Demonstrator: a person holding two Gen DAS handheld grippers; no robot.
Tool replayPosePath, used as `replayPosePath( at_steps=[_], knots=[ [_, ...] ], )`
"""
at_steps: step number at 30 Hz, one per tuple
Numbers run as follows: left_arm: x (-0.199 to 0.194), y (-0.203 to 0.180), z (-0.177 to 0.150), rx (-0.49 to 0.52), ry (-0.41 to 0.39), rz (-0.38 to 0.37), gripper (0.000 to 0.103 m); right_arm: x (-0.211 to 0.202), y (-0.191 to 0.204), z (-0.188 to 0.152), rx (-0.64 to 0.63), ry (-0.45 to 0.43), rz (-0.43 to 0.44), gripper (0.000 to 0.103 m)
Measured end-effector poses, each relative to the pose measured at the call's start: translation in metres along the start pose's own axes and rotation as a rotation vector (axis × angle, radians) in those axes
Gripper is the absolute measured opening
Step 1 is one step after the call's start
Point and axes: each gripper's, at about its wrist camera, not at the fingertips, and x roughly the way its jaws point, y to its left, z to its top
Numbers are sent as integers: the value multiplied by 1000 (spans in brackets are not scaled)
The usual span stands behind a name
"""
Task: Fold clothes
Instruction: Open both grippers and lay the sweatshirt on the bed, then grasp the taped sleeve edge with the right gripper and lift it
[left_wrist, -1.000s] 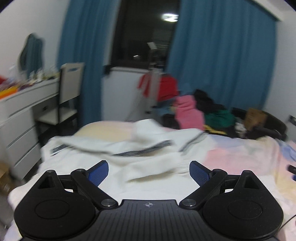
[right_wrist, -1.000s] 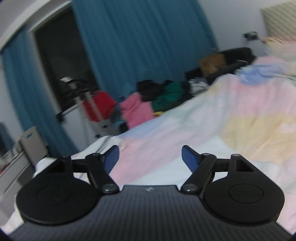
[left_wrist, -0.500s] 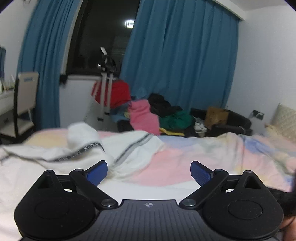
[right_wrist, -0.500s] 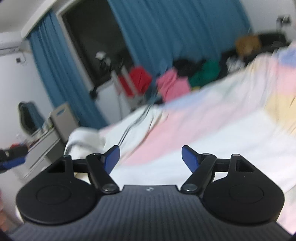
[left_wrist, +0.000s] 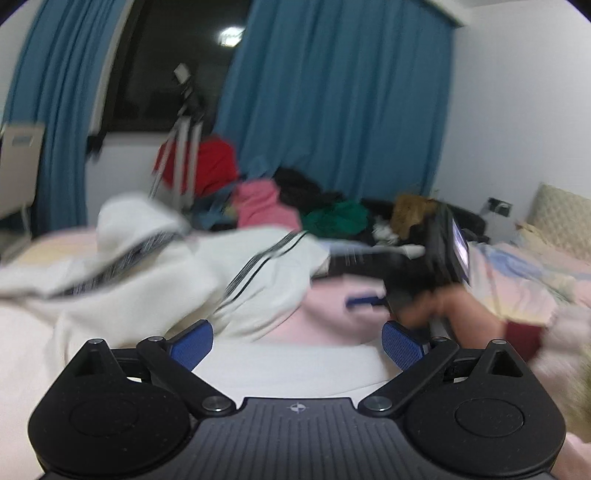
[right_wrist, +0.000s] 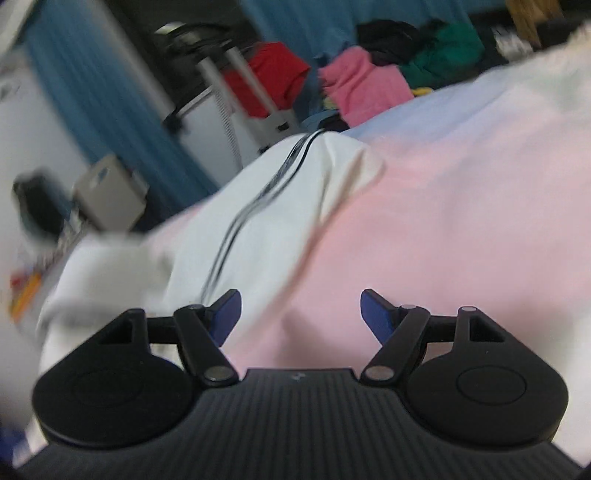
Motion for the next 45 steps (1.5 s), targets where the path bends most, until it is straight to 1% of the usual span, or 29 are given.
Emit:
replayPosePath(
  at_steps=[1,2,4,5,6,7,8,9,11,14,17,19,20,23,24,25,26,27,29,35,38,40,42,43,44,45],
  knots=[
    [9,11,-1,-53,17,-7,99,20,0,10,45,-8,3,75],
    [15,19,-2,-84,25,-12,99,37,1,18,74,-19,-6,73],
    [26,31,-4,-129,31,-21,99,66,5,30,88,-56,-56,74],
    [30,36,-5,-136,32,-21,99,75,7,34,91,-80,-71,72],
    [33,39,-7,-138,31,-19,99,82,10,38,88,-100,-86,67],
    [36,41,-9,-140,39,-18,99,88,14,42,66,-117,-110,42],
    [39,42,-10,-143,51,-17,99,90,17,45,19,-125,-150,20],
    [41,43,-12,-144,62,-19,99,90,19,49,-24,-126,-189,20],
    [40,43,-13,-137,63,-16,99,78,21,54,-65,-150,-233,15],
    [32,43,-12,-129,39,-20,99,49,22,68,-122,-225,-325,14],
    [20,39,-11,-107,22,-11,99,2,10,97,-115,-333,-447,14],
    [14,37,-10,-94,12,-8,99,-33,-2,115,-115,-400,-547,14],
    [12,34,-8,-90,9,-6,99,-49,-9,121,-116,-413,-587,14],
    [6,27,-4,-75,2,-4,99,-85,-34,125,-121,-372,-653,14],
    [5,25,-3,-67,0,-4,99,-89,-43,123,-112,-337,-656,15],
    [4,23,-4,-54,0,0,99,-94,-53,118,-100,-305,-651,17],
    [4,19,-4,-40,4,6,99,-97,-61,113,-78,-289,-640,18],
    [5,15,-5,-28,10,13,99,-101,-69,108,-45,-296,-622,19],
    [6,9,-6,-11,23,24,99,-108,-83,99,22,-308,-584,24],
    [12,1,-10,12,48,34,99,-129,-126,72,217,-345,-468,25],
    [16,-1,-12,18,58,37,99,-137,-143,70,283,-373,-403,25],
    [19,-1,-13,17,66,37,99,-142,-148,64,301,-374,-382,26],
    [21,-2,-14,20,71,41,99,-146,-151,55,308,-367,-370,40],
    [23,-1,-13,22,73,42,99,-148,-152,51,311,-364,-364,50],
    [25,0,-13,25,73,41,99,-150,-153,46,315,-361,-358,55],
    [26,0,-13,31,72,40,99,-152,-155,42,318,-357,-352,56]
  ],
)
